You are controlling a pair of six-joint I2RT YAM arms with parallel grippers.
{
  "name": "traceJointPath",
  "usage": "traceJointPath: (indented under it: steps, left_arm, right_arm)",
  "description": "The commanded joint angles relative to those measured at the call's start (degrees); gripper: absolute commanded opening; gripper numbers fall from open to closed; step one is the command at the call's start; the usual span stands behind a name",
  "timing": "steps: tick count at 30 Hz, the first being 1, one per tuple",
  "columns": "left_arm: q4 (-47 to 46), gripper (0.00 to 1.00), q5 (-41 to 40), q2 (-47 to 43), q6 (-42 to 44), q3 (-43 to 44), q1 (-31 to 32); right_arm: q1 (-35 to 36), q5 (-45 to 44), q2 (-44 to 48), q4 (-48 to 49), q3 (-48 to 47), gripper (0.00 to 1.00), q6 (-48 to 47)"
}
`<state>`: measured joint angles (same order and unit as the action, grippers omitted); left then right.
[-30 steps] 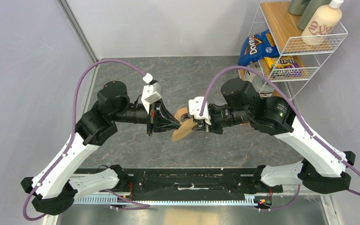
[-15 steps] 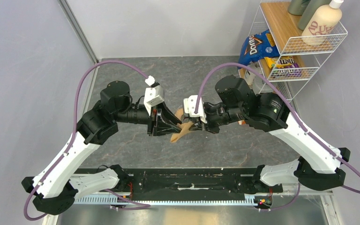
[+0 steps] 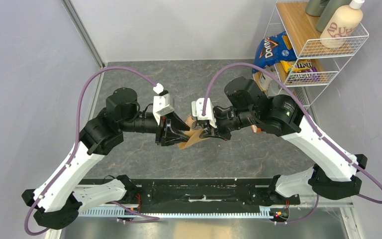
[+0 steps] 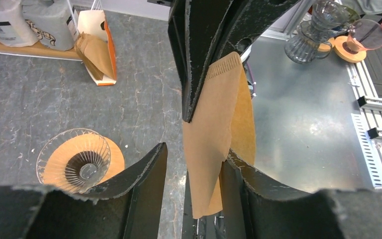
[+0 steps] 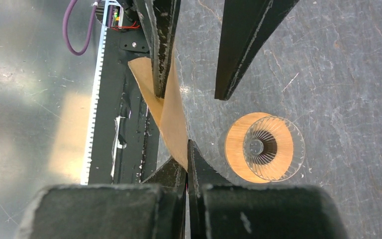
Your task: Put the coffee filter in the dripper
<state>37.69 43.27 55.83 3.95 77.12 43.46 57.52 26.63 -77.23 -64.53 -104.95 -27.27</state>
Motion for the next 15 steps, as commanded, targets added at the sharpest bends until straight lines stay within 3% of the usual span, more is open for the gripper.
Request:
traceJointPath:
  steps: [1,11,15]
  left_arm:
    - [-1.56,0.49,-1.52,-0.38,2.52,-1.28,-0.13]
    - [-7.56,0.38,0.55,-0.96,-1.08,-4.61,-0.13]
    - [-8.08,0.4,1.05,-0.79,-1.97,-5.11,-0.13]
  right_arm:
    - [-0.21,2.53,-0.04,1.01,-2.02,0.0,2.09]
    - [-0.3,4.14,-0.66,1.42,-2.37,0.0,2.79]
    - [-0.38,3.43,-0.58,2.08,-2.13,0.0,3.18]
